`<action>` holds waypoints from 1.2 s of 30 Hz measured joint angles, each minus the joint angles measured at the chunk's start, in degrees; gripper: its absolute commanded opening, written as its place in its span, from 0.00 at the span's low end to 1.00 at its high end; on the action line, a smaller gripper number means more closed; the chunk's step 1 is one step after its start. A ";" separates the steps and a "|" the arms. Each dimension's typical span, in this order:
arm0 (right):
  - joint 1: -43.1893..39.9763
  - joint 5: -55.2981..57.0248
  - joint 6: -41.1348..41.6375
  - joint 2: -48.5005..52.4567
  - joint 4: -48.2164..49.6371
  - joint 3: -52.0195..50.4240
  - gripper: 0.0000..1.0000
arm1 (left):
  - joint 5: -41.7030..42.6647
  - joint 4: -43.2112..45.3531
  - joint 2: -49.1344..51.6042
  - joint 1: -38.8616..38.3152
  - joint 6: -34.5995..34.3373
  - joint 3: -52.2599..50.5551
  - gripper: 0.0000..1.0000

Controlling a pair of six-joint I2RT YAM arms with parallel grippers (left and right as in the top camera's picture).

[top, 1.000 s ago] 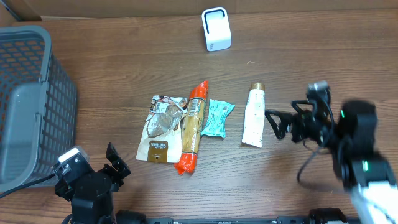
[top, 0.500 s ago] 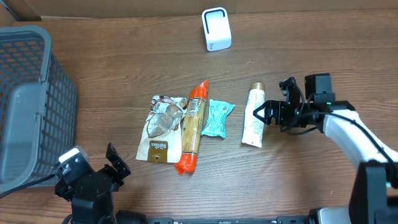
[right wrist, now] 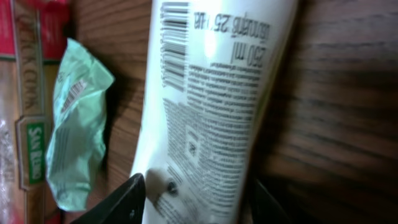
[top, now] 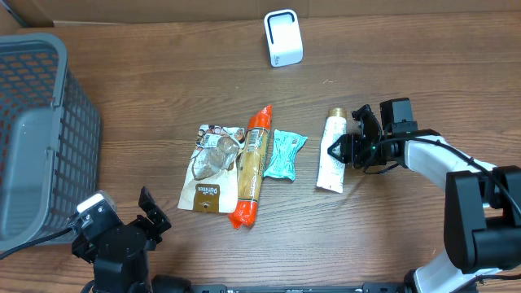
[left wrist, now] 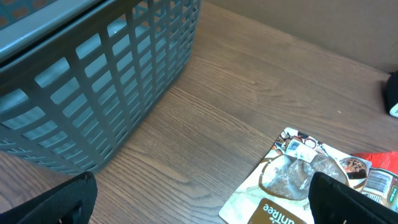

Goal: Scan the item barcode
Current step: 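Lift the white tube and lay it at the table's right edge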

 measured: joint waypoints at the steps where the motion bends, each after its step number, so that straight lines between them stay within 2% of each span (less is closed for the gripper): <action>1: 0.00 0.15 -0.15 0.22 0.44 -0.02 0.27 | 0.00 0.00 0.00 0.00 0.00 0.00 1.00; 4: -0.04 -0.20 0.31 0.26 1.20 -0.02 0.06 | 0.00 0.00 0.00 0.00 0.00 0.00 1.00; 5: -0.07 -0.72 0.46 0.22 1.36 0.09 0.04 | 0.00 0.00 0.00 0.00 0.00 -0.02 1.00; 12: -0.26 -3.54 0.59 -0.11 0.85 0.33 0.04 | 0.00 0.00 0.00 0.00 0.00 0.00 0.99; 21: -4.37 -17.66 0.52 -1.38 -3.21 0.37 0.04 | 0.00 0.00 0.00 0.00 0.00 0.00 1.00; 31: -4.68 -31.30 0.33 -16.06 -8.00 1.09 0.04 | 0.00 -0.02 0.00 0.00 0.00 -0.02 1.00; 36: -4.68 -34.42 0.98 -24.20 -12.28 1.14 0.03 | 0.00 -0.02 0.00 0.00 0.00 -0.02 1.00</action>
